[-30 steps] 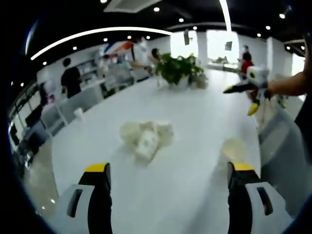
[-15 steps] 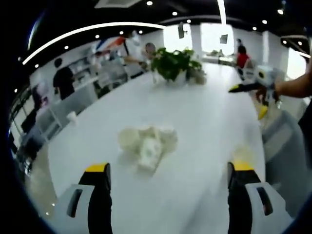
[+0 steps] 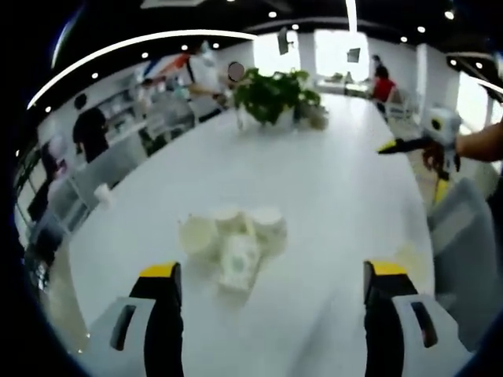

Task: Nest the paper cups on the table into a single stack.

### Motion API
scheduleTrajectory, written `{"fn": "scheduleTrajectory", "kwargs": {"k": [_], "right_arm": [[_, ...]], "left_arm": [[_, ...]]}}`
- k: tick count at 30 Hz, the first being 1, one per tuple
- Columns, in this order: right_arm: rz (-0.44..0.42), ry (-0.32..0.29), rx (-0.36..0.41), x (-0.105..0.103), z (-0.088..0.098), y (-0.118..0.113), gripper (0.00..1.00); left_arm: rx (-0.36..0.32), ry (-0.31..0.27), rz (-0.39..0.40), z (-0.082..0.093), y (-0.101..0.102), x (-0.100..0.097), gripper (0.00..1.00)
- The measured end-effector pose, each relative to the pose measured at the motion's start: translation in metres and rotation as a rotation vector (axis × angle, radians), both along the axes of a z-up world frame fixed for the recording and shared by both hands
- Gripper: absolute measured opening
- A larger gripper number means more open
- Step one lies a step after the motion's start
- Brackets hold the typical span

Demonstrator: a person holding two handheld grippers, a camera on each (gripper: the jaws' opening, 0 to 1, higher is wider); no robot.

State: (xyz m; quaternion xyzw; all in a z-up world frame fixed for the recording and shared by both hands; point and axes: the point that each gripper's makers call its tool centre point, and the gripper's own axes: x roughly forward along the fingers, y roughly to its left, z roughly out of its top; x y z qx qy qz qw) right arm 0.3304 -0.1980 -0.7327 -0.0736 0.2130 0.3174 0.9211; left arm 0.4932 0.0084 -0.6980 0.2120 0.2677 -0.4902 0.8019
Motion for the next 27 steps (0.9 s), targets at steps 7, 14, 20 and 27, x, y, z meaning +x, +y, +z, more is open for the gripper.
{"fn": "scheduleTrajectory", "kwargs": {"k": [7,14,20,27], "right_arm": [[-0.004,0.000,0.003,0.000,-0.001,-0.001,1.00],[-0.022,0.000,0.008,0.000,-0.002,-0.008,1.00],[-0.034,0.004,0.013,-0.002,-0.003,-0.011,1.00],[-0.050,0.015,0.018,-0.004,-0.008,-0.016,1.00]], "left_arm": [[0.019,0.018,-0.007,-0.009,-0.011,0.010,0.90],[0.064,0.027,-0.012,-0.029,-0.019,0.022,0.84],[0.107,0.021,0.019,-0.053,-0.021,0.036,0.75],[0.135,0.035,-0.005,-0.076,-0.028,0.041,0.72]]}}
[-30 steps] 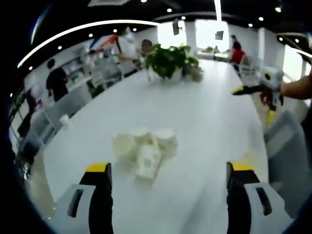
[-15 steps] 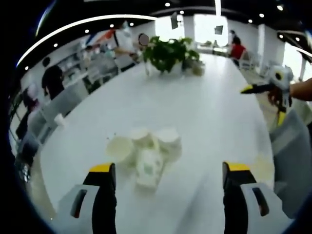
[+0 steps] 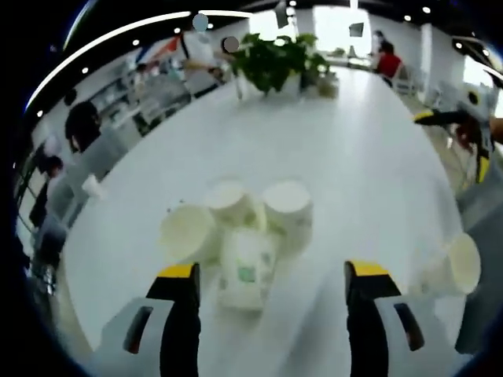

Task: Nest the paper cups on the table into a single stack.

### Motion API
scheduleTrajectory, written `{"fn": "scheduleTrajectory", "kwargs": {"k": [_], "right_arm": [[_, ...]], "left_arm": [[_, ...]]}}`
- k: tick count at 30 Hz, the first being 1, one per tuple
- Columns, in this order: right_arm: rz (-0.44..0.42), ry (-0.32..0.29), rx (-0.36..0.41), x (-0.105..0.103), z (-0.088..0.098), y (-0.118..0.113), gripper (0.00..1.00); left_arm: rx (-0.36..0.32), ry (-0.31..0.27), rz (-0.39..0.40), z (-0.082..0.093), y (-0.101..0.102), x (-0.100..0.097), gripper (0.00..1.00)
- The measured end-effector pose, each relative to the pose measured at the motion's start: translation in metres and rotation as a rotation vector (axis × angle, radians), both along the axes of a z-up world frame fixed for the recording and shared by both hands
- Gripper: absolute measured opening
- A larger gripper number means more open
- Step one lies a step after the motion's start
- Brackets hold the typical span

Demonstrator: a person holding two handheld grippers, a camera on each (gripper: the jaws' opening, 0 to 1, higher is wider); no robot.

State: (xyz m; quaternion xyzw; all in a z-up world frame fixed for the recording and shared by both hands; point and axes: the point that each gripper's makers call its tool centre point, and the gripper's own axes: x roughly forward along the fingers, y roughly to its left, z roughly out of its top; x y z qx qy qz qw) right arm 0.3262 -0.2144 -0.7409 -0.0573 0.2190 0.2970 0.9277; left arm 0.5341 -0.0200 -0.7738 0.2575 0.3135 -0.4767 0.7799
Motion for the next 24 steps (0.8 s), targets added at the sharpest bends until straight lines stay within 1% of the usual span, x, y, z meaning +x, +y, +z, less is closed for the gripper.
{"fn": "scheduleTrajectory", "kwargs": {"k": [4,7,10,16,19,22,24], "right_arm": [[-0.010,0.010,0.006,-0.001,-0.003,-0.002,1.00],[-0.015,0.011,0.006,-0.001,-0.004,-0.004,1.00],[-0.022,0.011,0.008,-0.001,-0.004,-0.007,1.00],[-0.036,0.017,0.007,-0.003,-0.006,-0.013,1.00],[-0.042,0.023,0.011,-0.004,-0.008,-0.015,1.00],[-0.042,0.030,0.010,-0.006,-0.012,-0.016,1.00],[-0.045,0.035,0.010,-0.007,-0.014,-0.016,1.00]], "left_arm": [[0.014,0.011,-0.001,-0.014,-0.003,0.004,0.69],[0.029,0.006,0.000,-0.022,-0.005,0.010,0.65],[0.027,0.013,-0.003,-0.027,-0.008,0.012,0.64],[0.044,0.012,-0.009,-0.034,-0.011,0.016,0.63],[0.057,0.007,-0.004,-0.040,-0.010,0.022,0.61],[0.068,0.004,0.005,-0.045,-0.010,0.027,0.58],[0.058,0.006,0.010,-0.047,-0.013,0.029,0.57]]}}
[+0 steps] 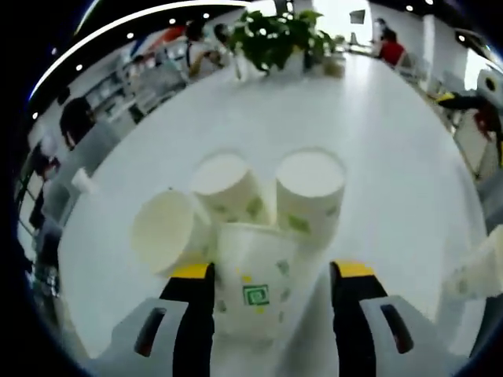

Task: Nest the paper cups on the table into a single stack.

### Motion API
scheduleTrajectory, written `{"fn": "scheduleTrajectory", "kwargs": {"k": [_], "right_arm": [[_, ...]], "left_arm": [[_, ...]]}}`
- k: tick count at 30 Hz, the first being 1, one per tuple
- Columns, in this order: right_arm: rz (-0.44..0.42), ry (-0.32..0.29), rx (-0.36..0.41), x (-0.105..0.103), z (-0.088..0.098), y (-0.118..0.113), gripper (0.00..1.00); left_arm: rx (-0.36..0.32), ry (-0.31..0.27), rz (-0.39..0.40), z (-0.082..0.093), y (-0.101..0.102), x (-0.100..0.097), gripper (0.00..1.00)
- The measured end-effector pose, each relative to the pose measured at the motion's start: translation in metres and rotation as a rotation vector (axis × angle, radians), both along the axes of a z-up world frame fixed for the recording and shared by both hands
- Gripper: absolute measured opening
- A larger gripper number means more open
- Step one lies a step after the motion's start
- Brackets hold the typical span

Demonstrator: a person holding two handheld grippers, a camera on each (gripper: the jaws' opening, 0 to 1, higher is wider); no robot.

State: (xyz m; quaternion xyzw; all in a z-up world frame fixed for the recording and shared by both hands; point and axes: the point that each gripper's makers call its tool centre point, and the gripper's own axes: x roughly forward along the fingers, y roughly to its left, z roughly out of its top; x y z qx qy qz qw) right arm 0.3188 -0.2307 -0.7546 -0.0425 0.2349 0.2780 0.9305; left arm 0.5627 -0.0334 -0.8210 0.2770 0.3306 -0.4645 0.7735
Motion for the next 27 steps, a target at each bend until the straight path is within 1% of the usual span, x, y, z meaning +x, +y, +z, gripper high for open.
{"fn": "scheduleTrajectory", "kwargs": {"k": [1,4,6,8,12,15,21,24,27], "right_arm": [[-0.001,0.002,0.000,0.000,-0.001,0.000,1.00],[-0.006,0.011,0.001,-0.003,-0.004,-0.002,1.00],[-0.011,0.012,0.006,-0.004,-0.004,-0.003,1.00],[-0.014,0.014,0.005,-0.005,-0.004,-0.004,1.00],[-0.024,0.015,0.006,-0.006,-0.004,-0.007,1.00],[-0.028,0.017,0.007,-0.007,-0.004,-0.008,1.00],[-0.030,0.017,0.009,-0.008,-0.004,-0.007,1.00],[-0.033,0.019,0.008,-0.008,-0.004,-0.006,1.00],[-0.036,0.017,0.011,-0.009,-0.003,-0.006,1.00]], "left_arm": [[-0.001,0.002,0.003,-0.001,-0.001,0.000,0.57],[0.045,-0.022,-0.013,-0.008,-0.002,0.001,0.54],[0.053,-0.028,-0.012,-0.013,-0.003,0.006,0.53],[0.067,-0.043,-0.004,-0.014,-0.002,0.010,0.50],[0.077,-0.045,0.007,-0.013,-0.002,0.011,0.44],[0.082,-0.048,0.007,-0.013,-0.001,0.011,0.44],[0.074,-0.032,0.021,-0.016,-0.002,0.012,0.46],[0.073,-0.034,0.019,-0.015,-0.002,0.013,0.43],[0.065,-0.042,0.029,-0.010,0.000,0.013,0.42]]}}
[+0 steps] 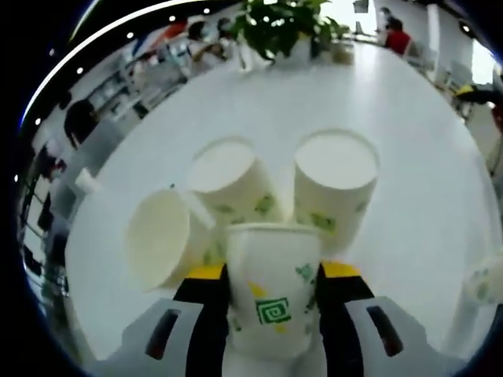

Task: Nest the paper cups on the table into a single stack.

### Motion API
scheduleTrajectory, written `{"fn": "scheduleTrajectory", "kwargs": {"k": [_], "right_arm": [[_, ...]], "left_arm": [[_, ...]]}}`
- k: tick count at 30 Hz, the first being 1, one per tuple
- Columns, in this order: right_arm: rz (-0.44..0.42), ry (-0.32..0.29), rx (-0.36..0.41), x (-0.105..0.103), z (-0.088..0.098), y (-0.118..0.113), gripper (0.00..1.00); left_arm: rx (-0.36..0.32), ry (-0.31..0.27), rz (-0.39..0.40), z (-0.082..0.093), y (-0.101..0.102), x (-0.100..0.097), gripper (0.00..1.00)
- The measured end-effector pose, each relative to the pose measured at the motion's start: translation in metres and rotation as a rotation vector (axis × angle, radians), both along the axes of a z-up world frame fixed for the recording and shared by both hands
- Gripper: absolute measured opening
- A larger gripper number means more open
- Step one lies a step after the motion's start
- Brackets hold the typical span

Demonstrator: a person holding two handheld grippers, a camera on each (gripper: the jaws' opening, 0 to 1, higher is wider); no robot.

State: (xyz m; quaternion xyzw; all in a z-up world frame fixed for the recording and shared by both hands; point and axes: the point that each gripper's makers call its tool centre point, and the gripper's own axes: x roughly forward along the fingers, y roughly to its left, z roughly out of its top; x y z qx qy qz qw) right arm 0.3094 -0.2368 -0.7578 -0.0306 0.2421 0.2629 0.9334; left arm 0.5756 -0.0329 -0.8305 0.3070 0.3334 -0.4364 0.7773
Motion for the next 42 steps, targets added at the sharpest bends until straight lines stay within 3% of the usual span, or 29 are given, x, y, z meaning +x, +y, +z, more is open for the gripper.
{"fn": "scheduleTrajectory", "kwargs": {"k": [7,20,28,32,35,42], "right_arm": [[-0.005,-0.013,0.003,0.000,0.007,-0.002,1.00],[0.001,-0.033,0.007,-0.002,0.016,0.003,1.00],[-0.002,-0.042,-0.009,-0.002,0.018,0.004,1.00],[-0.003,-0.049,0.006,0.002,0.022,0.011,1.00],[0.014,-0.049,0.003,0.004,0.024,0.016,1.00],[0.044,-0.052,-0.010,0.009,0.026,0.020,1.00]], "left_arm": [[-0.049,-0.012,0.002,0.015,-0.001,-0.006,0.42],[-0.076,-0.031,-0.004,0.027,0.004,-0.017,0.42],[-0.209,-0.054,0.065,0.054,0.000,-0.006,0.41],[-0.349,-0.096,0.095,0.086,-0.005,-0.001,0.41],[-0.418,-0.116,0.138,0.102,-0.004,0.005,0.41],[-0.471,-0.152,0.134,0.129,0.000,0.000,0.41]]}}
